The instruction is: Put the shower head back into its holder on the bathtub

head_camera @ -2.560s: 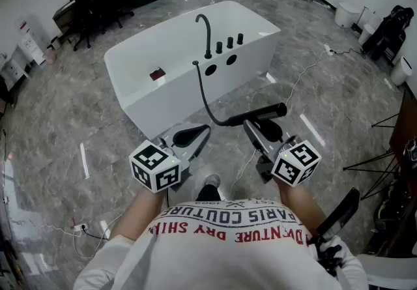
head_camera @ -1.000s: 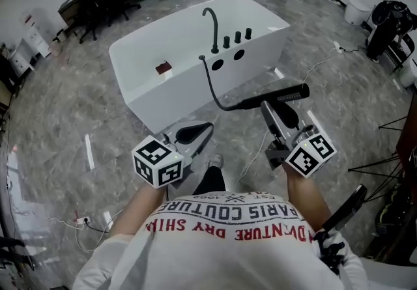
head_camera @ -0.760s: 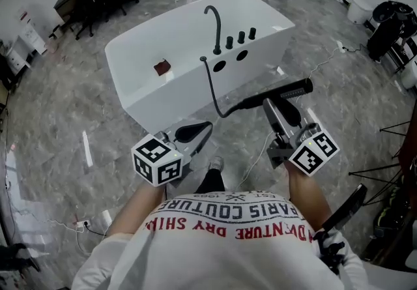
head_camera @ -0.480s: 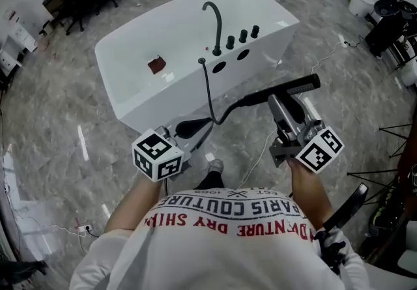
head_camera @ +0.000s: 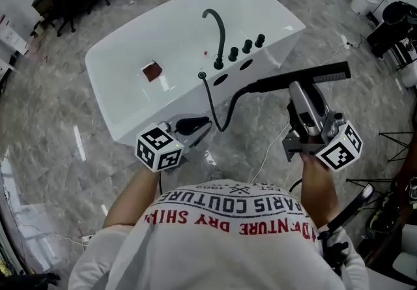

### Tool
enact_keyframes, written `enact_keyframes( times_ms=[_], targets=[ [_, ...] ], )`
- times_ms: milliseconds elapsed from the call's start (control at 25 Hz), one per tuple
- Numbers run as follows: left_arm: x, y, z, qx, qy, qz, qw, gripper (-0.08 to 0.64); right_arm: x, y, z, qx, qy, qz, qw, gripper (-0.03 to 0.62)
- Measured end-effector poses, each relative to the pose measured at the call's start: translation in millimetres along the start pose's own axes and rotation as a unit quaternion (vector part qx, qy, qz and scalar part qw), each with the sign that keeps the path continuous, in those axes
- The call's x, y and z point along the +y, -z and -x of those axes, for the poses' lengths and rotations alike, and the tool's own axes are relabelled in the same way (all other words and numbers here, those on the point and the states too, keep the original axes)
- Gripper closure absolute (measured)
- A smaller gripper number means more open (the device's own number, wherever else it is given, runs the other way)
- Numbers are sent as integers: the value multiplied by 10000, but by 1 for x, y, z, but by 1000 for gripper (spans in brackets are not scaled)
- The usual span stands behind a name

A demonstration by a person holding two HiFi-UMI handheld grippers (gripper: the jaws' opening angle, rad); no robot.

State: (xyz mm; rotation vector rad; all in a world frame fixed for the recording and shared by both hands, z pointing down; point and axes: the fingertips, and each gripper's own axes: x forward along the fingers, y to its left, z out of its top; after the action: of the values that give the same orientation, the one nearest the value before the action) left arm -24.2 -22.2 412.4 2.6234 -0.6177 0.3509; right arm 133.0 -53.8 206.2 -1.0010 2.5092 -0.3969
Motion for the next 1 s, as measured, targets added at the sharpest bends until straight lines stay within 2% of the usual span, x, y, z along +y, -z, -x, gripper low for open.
enact_keyframes(
  times_ms=[200, 360, 480, 560, 640, 880, 1000],
  targets=[
    [9, 2, -16, 70, 167, -22, 9998, 417, -6, -5, -17, 1, -106, 86, 9999, 471],
    [27, 32, -43, 426, 23, 116, 9990, 398, -16, -3, -28, -39, -228, -89, 9997, 471],
    [32, 57, -64, 706, 153, 349, 9968, 382, -22, -2, -36, -5, -277, -183, 9994, 471],
    [32, 67, -78, 861, 236, 343, 9954, 361, -25, -4, -39, 49, -283, -222, 9993, 471],
    [38, 78, -93, 1035, 232, 248, 9941, 359, -30, -9, -44, 51, -345, -258, 9991, 471],
    [72, 136, -140, 1724, 152, 391, 9841, 360, -47, -25, -66, -1, -705, -394, 9967, 471],
    [84, 147, -157, 1782, 109, 487, 9827, 362, -58, -29, -76, 74, -713, -384, 9967, 471]
  ],
)
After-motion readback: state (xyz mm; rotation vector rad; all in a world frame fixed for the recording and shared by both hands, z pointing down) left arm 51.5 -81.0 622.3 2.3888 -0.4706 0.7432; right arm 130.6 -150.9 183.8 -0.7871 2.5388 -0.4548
